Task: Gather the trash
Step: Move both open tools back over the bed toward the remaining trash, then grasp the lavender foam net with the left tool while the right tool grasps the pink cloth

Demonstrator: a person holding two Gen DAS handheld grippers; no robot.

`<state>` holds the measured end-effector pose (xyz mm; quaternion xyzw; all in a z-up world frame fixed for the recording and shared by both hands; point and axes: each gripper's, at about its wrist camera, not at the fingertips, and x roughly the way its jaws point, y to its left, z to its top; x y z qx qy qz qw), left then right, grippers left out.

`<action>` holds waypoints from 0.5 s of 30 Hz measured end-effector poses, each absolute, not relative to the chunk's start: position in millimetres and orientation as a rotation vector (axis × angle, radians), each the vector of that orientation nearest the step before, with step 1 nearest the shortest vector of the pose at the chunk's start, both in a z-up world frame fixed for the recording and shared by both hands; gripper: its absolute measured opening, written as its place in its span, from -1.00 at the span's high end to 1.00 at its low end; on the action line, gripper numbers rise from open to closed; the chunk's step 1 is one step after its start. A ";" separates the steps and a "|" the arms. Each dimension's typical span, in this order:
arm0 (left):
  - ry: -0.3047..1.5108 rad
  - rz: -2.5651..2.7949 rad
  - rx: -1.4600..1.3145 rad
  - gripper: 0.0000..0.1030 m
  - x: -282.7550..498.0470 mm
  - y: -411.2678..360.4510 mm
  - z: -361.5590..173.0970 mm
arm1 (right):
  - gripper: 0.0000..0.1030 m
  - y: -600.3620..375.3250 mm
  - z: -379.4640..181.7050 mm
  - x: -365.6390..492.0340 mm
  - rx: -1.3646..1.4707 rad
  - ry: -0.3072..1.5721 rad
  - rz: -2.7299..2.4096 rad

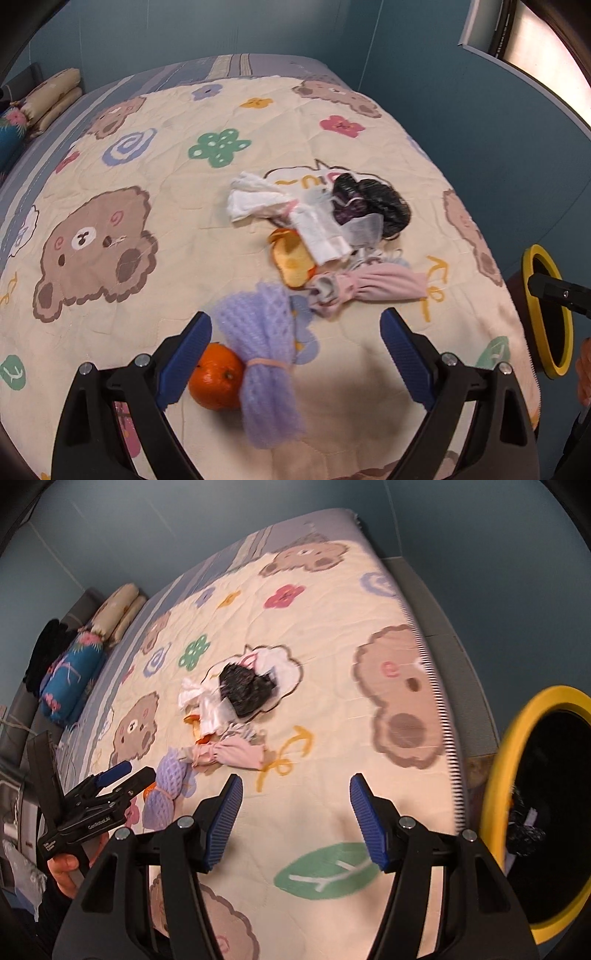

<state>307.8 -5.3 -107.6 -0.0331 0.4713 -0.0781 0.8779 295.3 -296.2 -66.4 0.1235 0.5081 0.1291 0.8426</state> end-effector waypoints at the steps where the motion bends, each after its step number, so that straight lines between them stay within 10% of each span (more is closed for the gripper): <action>1: 0.989 -0.160 -0.071 -0.73 308.7 -1.6 -110.8 | -0.12 -290.0 -69.8 299.3 0.258 1.081 0.283; 15: 1.047 -0.142 -0.106 -0.72 319.7 19.7 -144.4 | -0.12 -224.3 -117.7 349.8 0.194 1.167 0.356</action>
